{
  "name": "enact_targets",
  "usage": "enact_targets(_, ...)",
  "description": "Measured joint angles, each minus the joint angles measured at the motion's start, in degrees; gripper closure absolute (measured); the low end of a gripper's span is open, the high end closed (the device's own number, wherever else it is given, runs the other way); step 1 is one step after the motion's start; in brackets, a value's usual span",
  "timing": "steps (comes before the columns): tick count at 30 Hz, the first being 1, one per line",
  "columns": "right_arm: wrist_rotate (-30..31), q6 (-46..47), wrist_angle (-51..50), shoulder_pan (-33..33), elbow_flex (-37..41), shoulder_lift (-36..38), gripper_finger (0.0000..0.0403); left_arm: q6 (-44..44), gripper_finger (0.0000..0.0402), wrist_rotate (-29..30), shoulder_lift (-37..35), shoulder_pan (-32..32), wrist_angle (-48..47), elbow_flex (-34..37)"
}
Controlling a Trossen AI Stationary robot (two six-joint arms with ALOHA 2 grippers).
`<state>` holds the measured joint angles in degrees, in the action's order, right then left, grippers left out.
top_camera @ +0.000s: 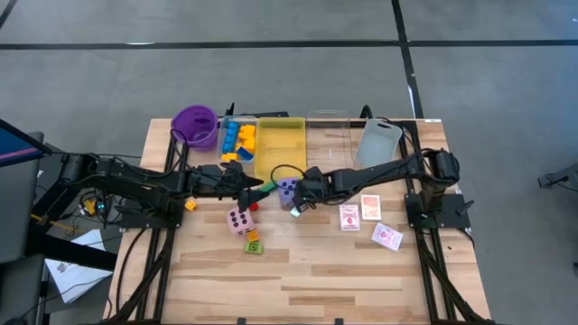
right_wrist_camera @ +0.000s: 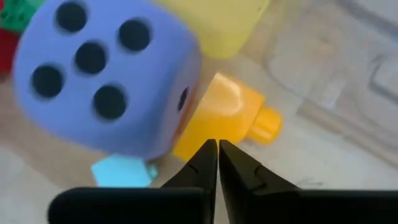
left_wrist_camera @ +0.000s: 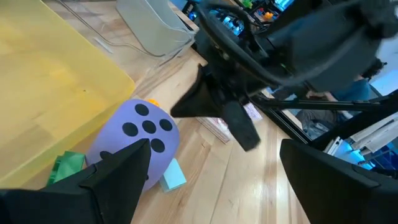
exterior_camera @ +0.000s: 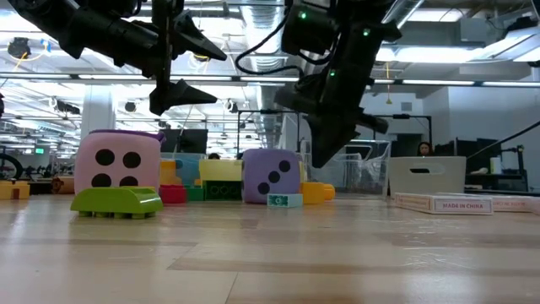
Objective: Pick & Place Toys
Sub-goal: Put the right yellow stud game piece into the left transparent bin
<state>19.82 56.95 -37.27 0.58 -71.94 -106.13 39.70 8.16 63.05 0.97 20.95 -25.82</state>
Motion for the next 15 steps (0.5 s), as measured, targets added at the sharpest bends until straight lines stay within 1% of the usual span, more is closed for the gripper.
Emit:
enact_targets(7, -0.12, -0.90, 1.13, -2.69, 0.00, -0.02, 0.0401, 0.00, 0.0050, 0.03, 0.00, 0.00, 0.00, 0.00)
enact_targets(11, -0.31, -3.32, 3.44, -2.69, 0.00, -0.04, 0.0401, -0.01, 0.0050, 0.15, 0.00, 0.00, 0.00, 0.00)
enact_targets(15, -0.33, -3.44, 4.15, -2.49, 0.00, -0.06, 0.0401, -0.02, 0.0050, 0.22, 0.00, 0.00, 0.00, 0.00)
